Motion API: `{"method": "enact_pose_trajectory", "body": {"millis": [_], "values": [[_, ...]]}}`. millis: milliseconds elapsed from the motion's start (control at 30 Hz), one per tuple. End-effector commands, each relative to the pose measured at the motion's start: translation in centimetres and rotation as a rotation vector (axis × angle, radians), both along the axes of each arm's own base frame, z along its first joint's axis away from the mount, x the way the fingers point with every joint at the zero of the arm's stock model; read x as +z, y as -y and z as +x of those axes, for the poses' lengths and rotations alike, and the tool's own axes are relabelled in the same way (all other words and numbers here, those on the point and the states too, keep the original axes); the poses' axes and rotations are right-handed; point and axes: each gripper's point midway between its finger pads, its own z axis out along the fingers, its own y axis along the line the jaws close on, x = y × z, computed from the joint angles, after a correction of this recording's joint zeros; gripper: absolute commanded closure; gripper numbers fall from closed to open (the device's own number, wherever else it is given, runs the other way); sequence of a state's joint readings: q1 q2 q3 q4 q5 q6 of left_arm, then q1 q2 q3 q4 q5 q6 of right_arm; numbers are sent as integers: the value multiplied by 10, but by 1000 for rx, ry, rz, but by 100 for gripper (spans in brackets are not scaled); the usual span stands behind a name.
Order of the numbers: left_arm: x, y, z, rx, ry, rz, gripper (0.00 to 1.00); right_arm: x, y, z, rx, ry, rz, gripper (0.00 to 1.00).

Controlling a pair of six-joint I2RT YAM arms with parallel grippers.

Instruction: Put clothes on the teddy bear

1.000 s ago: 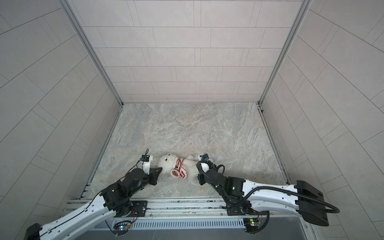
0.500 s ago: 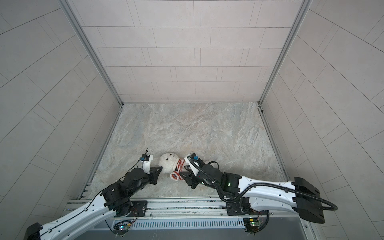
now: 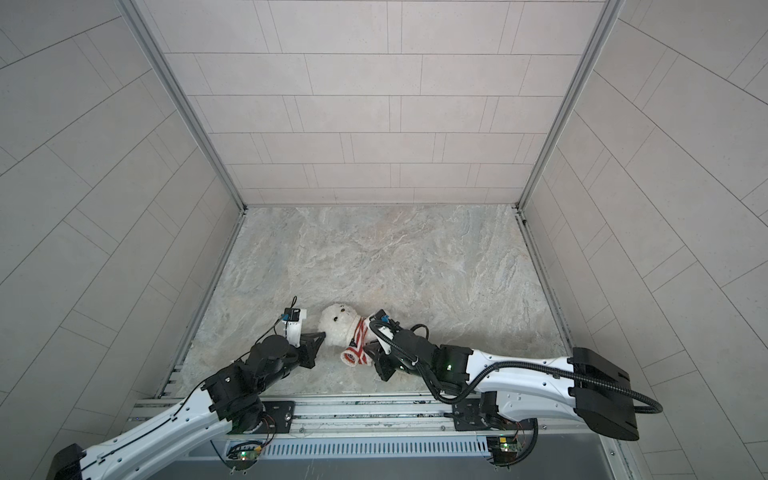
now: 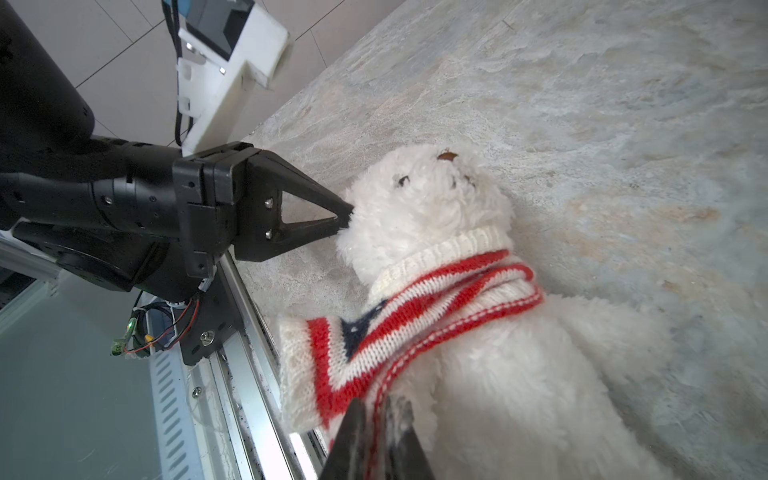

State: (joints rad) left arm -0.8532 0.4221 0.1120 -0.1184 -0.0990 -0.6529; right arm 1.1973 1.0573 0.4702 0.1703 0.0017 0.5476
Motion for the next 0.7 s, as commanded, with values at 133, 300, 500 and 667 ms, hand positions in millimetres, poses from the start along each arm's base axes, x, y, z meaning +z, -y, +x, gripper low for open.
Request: {"method": "enact_pose_trajectory", "body": {"millis": [133, 300, 500, 667], "values": [[14, 3, 4, -4, 38, -16, 100, -10, -3, -2, 6, -27, -30, 67], [14, 3, 4, -2, 40, -16, 100, -18, -9, -2, 18, -43, -48, 67], [13, 2, 4, -2, 38, -14, 100, -33, 3, 0, -19, -53, -113, 88], [10, -2, 5, 21, 33, -1, 100, -44, 29, 5, -115, -58, -143, 100]]}}
